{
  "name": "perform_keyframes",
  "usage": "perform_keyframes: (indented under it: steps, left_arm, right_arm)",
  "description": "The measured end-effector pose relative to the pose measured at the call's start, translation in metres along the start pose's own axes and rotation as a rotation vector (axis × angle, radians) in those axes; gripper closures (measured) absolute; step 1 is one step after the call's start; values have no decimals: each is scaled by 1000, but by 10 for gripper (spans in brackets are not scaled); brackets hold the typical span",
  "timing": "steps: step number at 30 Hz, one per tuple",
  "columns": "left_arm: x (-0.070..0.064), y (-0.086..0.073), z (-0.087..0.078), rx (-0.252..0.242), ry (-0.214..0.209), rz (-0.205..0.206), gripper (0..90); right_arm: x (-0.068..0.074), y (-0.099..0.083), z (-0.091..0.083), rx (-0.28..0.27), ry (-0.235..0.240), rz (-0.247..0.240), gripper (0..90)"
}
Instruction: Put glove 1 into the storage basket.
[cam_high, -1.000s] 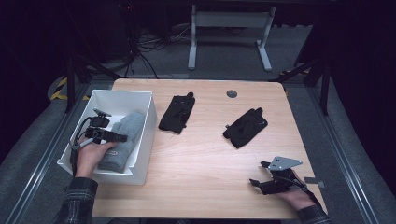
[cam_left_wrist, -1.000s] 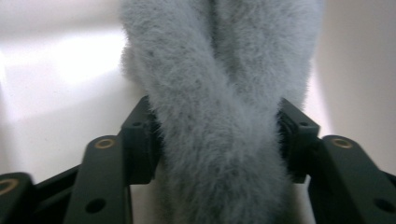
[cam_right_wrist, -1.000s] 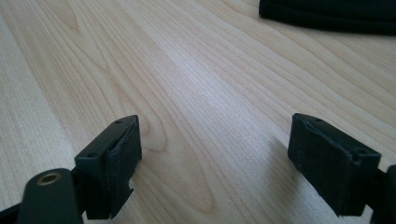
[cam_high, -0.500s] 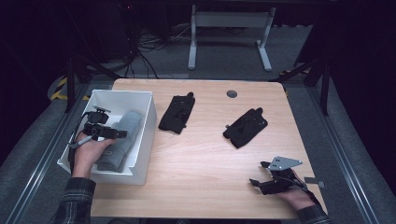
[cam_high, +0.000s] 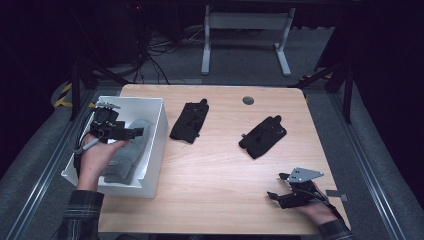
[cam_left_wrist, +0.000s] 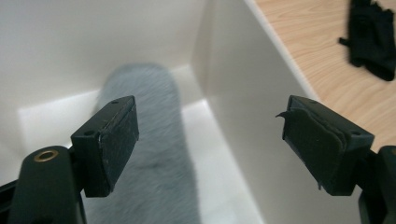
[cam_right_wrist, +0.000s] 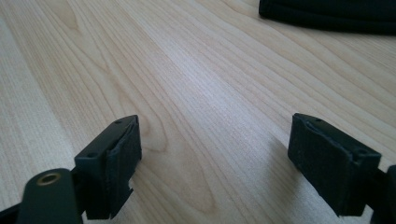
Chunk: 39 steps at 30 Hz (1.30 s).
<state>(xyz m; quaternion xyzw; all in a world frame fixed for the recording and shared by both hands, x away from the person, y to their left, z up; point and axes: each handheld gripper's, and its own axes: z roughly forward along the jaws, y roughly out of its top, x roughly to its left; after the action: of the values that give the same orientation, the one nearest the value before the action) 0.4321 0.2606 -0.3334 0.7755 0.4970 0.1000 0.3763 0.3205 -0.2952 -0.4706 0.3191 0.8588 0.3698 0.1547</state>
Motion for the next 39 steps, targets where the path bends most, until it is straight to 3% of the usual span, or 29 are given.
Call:
perform_keyframes:
  steps: [8,15,16,17,21,28,34,39]
  left_arm:
    - [-36,18,1,-28,-63,85,194]
    - [-72,27,10,-31,-124,157,194]
    - [-72,27,10,-31,-124,157,194]
    - [-83,29,14,-37,-141,179,194]
    - [-102,30,24,-29,-175,208,194]
    - [-136,26,50,3,-217,278,190]
    - [-153,17,69,24,-249,299,189]
    - [-164,1,93,54,-281,328,183]
  right_arm:
    - [0,0,0,0,0,0,180]
    - [0,0,0,0,0,0,180]
    - [0,0,0,0,0,0,179]
    - [0,0,0,0,0,0,179]
    - [0,0,0,1,-3,1,179]
    - [0,0,0,3,-4,1,169]
    - [0,0,0,3,-1,0,163]
    - [0,0,0,4,-1,-2,160]
